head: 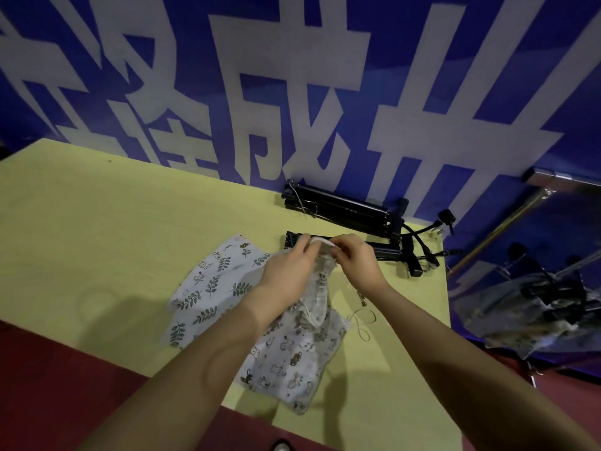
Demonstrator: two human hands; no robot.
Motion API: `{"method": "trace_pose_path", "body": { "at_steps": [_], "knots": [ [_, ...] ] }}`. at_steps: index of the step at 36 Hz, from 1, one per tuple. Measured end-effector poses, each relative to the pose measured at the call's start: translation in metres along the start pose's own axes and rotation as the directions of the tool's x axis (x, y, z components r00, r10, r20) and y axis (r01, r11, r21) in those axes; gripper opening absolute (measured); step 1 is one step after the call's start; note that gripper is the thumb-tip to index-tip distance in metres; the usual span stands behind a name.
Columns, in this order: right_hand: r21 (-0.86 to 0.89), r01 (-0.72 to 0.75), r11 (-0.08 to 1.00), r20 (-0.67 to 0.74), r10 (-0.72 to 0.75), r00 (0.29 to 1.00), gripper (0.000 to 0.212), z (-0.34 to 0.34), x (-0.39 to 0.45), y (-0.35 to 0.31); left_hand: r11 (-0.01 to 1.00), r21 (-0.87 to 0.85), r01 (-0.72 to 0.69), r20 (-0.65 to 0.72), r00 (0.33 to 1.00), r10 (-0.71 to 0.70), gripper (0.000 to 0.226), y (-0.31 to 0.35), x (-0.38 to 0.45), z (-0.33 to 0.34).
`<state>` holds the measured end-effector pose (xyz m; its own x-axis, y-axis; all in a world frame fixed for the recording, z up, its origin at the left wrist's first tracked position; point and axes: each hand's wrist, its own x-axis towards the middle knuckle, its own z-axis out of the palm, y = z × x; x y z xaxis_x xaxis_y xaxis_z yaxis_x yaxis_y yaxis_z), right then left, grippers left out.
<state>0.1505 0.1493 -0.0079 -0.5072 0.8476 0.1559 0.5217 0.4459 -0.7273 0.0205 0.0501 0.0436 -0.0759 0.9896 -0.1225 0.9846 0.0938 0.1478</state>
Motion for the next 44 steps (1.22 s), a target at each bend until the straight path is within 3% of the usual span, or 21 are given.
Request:
{"method": "trace_pose_path", "body": {
  "at_steps": [3,6,11,15,21,28,34,39,44],
  "knots": [
    [0.061,-0.022,0.998,0.002,0.022,1.000,0.015,-0.007,0.007,0.003,0.999,-0.041,0.032,-0.032,0.999,-0.033,0.075,0.006,0.011,0.000],
    [0.103,-0.116,0.988,-0.035,0.120,0.992,0.015,-0.014,0.001,0.019,0.973,-0.222,0.057,0.008,0.998,-0.057,0.084,0.010,0.019,0.012],
    [-0.039,-0.350,0.936,-0.040,0.349,0.936,0.015,-0.020,-0.022,0.069,0.829,-0.558,-0.017,-0.081,0.996,-0.034,0.092,0.021,0.023,0.013],
    [-0.218,-0.394,0.893,0.096,0.421,0.902,0.027,-0.015,-0.036,0.095,0.863,-0.497,0.093,0.084,0.995,-0.059,0.101,0.025,0.033,0.020],
    [-0.426,-0.304,0.852,0.220,0.424,0.879,0.042,-0.002,-0.037,0.112,0.908,-0.386,0.165,0.285,0.957,-0.053,0.106,0.025,0.037,0.044],
    [-0.442,-0.280,0.852,0.172,0.387,0.906,0.019,0.005,-0.035,0.122,0.920,-0.359,0.157,0.323,0.946,-0.036,0.106,0.024,0.035,0.049],
    [-0.476,-0.276,0.835,0.211,0.413,0.886,0.024,-0.001,-0.038,0.128,0.912,-0.376,0.166,0.296,0.954,-0.052,0.104,0.022,0.039,0.054],
    [-0.302,-0.294,0.907,0.138,0.347,0.928,0.020,-0.012,-0.036,0.112,0.916,-0.366,0.164,0.259,0.963,-0.068,0.102,0.018,0.040,0.059],
    [-0.082,-0.197,0.977,0.138,0.207,0.969,0.012,-0.015,-0.027,0.072,0.916,-0.363,0.173,0.215,0.972,-0.099,0.100,0.015,0.039,0.057]
  ]
}}
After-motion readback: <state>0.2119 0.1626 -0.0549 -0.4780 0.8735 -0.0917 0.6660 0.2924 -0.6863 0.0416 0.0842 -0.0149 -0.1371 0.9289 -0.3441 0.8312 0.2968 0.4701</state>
